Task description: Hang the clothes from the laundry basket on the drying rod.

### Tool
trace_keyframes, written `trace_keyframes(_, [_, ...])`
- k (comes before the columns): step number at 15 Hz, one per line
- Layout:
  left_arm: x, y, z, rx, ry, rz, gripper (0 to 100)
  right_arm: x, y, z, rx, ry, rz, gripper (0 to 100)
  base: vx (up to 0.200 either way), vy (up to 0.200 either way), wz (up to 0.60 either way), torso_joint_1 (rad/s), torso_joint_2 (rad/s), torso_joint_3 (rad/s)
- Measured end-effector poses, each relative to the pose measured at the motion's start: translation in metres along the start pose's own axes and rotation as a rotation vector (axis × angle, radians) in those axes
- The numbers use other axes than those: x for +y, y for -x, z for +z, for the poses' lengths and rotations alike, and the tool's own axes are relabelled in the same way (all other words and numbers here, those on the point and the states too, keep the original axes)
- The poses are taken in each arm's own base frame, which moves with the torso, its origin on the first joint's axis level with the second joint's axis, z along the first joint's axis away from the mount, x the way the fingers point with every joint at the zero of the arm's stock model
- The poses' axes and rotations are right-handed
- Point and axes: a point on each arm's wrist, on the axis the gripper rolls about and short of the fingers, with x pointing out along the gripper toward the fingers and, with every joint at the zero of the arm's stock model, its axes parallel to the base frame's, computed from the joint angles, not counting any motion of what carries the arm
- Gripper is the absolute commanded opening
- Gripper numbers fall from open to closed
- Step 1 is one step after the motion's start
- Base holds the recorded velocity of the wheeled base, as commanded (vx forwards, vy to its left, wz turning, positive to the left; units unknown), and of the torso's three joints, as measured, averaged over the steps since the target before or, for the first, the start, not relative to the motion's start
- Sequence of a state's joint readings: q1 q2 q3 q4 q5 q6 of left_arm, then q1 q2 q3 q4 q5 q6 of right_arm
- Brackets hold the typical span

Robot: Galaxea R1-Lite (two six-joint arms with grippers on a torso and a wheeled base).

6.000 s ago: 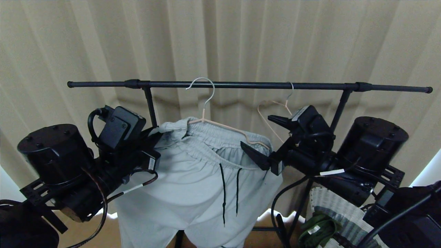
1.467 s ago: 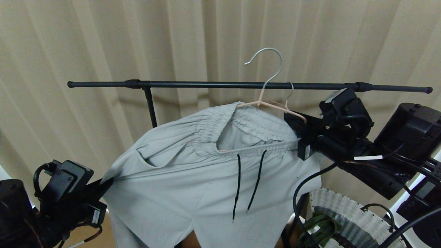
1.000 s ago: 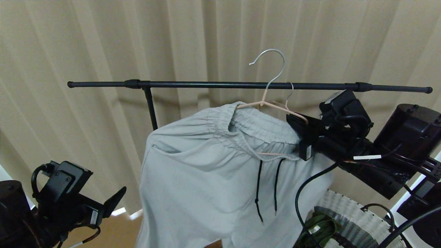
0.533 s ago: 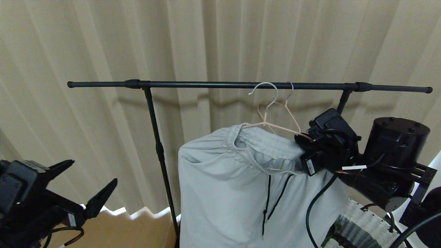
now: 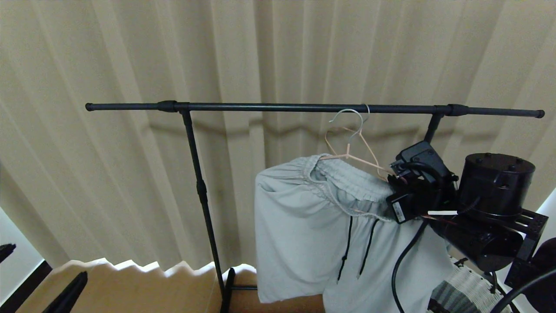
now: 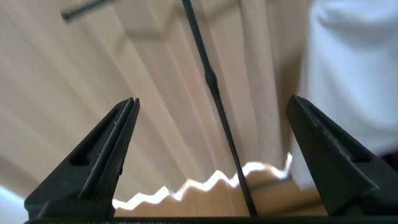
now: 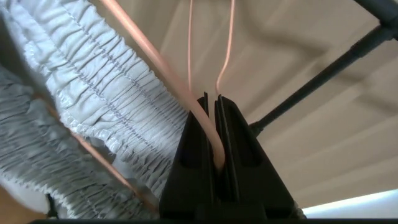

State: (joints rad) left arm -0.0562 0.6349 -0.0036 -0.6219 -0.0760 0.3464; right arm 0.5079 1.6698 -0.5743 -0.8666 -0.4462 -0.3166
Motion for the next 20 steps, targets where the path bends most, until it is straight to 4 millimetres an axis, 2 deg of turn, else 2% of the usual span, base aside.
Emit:
trace_keyframes(3, [-0.009, 0.036, -0.016, 0.014, 0.006, -0.004, 100, -0.004, -0.003, -0.001, 0.008, -0.005, -0.018, 0, 0.000, 0.000, 0.00, 0.000, 0.00, 0.000])
trace_keyframes(6, [-0.016, 0.056, -0.032, 0.015, 0.012, -0.005, 100, -0.007, -0.005, -0.001, 0.010, -0.009, -0.030, 0, 0.133, 0.000, 0.00, 0.002, 0.00, -0.002])
trace_keyframes(15, [-0.020, 0.062, -0.041, -0.038, 0.017, 0.009, 100, -0.006, -0.008, -0.002, 0.013, -0.014, -0.030, 0, 0.200, 0.000, 0.00, 0.005, 0.00, 0.004])
trace_keyframes(20, [-0.021, 0.062, -0.042, -0.038, 0.019, 0.008, 100, -0.004, -0.016, 0.001, 0.011, -0.021, -0.032, 0, 0.000, 0.000, 0.00, 0.000, 0.00, 0.000])
